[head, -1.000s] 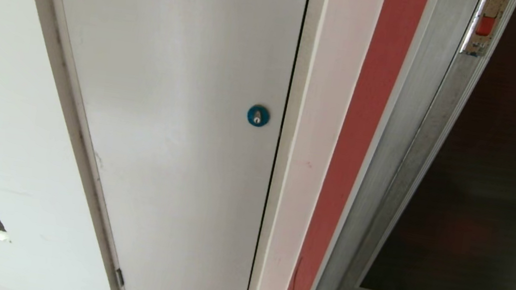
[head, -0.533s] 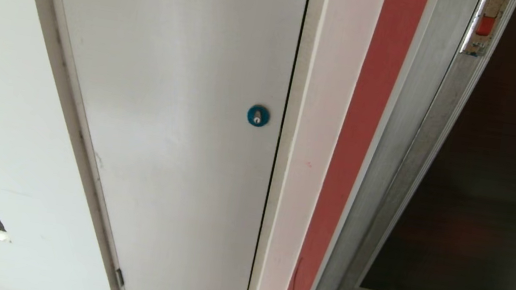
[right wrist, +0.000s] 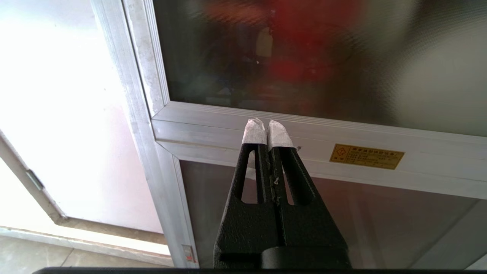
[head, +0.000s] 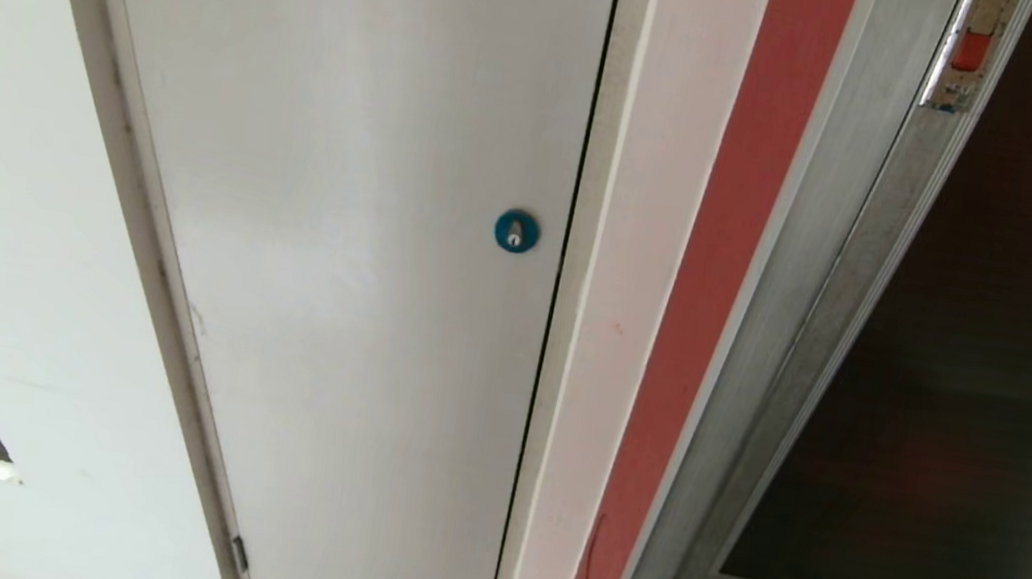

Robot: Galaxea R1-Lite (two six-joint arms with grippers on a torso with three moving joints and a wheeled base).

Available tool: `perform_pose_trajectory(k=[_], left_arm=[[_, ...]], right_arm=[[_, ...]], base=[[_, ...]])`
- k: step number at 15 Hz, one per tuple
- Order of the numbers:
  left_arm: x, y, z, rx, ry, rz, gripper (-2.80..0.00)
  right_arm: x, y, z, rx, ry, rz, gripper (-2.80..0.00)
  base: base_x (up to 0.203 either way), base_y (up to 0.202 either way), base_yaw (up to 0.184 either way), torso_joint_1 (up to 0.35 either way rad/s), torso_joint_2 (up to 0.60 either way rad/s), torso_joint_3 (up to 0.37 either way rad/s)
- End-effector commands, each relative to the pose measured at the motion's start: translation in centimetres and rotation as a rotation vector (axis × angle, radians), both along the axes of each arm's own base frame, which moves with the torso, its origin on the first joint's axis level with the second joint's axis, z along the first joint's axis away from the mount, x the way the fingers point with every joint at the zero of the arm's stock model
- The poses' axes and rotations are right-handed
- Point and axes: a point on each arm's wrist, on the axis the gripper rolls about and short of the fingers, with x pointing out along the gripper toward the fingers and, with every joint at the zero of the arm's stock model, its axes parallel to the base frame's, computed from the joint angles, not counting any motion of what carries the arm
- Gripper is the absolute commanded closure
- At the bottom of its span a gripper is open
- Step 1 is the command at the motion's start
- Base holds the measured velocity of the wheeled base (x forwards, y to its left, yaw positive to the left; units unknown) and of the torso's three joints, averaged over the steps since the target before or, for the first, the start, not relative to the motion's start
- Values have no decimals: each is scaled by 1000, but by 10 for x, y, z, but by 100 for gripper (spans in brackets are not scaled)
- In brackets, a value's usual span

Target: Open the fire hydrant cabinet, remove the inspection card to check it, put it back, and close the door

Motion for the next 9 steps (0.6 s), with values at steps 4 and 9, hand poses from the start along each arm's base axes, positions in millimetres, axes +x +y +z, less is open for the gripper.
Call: perform_pose_trajectory(k=[4, 9], left_arm=[[1, 0, -2, -1, 7, 1, 0], [1, 0, -2, -1, 7, 1, 0]], right_arm=[[0, 0, 0, 3, -2, 0, 0], [0, 0, 0, 10, -2, 0, 0]], base=[[0, 0, 0, 0, 0, 0], [0, 0, 0, 0, 0, 0]])
